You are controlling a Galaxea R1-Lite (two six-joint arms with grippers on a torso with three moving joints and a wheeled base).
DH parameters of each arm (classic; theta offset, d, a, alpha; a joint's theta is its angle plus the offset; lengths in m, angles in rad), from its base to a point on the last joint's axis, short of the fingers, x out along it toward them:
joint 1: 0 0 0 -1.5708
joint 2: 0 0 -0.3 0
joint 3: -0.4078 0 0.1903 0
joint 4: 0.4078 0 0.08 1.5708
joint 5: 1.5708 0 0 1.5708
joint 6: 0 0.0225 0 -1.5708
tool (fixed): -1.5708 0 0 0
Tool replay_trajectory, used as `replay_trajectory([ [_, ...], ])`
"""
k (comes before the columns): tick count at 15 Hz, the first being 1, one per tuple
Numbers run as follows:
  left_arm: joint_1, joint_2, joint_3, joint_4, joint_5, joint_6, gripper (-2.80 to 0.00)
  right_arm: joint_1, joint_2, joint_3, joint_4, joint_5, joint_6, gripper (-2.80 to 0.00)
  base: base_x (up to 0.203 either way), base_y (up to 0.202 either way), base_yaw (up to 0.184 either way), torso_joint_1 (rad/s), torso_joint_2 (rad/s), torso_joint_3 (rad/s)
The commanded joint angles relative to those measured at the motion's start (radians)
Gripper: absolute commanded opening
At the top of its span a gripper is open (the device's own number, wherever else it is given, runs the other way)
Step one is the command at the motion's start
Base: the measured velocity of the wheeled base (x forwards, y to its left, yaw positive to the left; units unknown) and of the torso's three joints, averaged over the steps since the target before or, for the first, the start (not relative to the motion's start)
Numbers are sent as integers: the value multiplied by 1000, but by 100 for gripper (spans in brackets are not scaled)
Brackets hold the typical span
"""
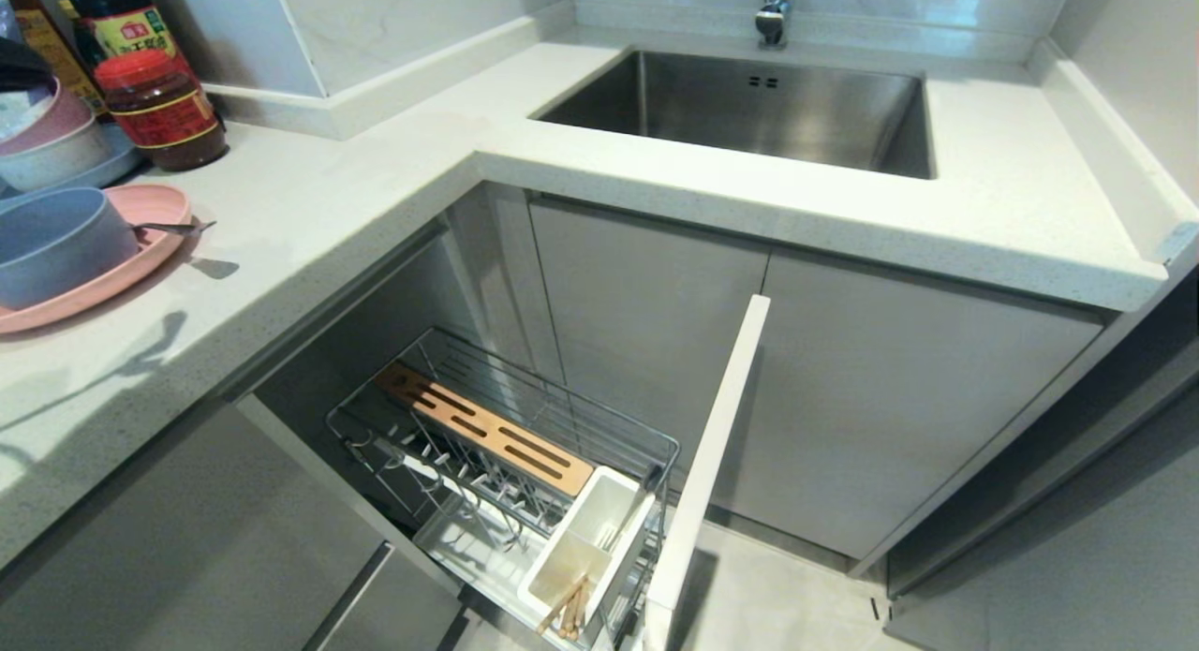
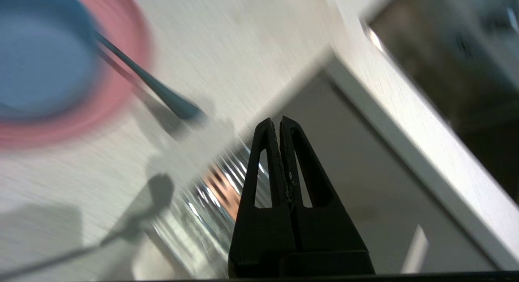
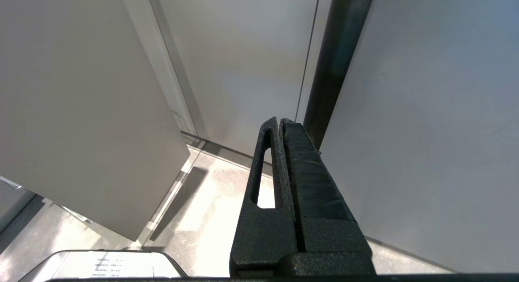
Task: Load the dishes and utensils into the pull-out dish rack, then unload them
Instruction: Take the chopsticks out of the cupboard
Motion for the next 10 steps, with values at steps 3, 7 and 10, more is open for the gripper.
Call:
replay_trajectory([
  [3, -276, 99, 46, 226, -42, -76, -280, 0, 0, 0, 0, 0, -1, -280, 0, 0, 0, 0, 0, 0],
  [7, -328, 235, 25, 473, -281, -91, -280, 0, 0, 0, 0, 0, -1, -280, 0, 0, 0, 0, 0, 0],
  [10, -328, 376, 14, 627, -310, -33, -280, 0, 0, 0, 0, 0, -1, -280, 0, 0, 0, 0, 0, 0],
])
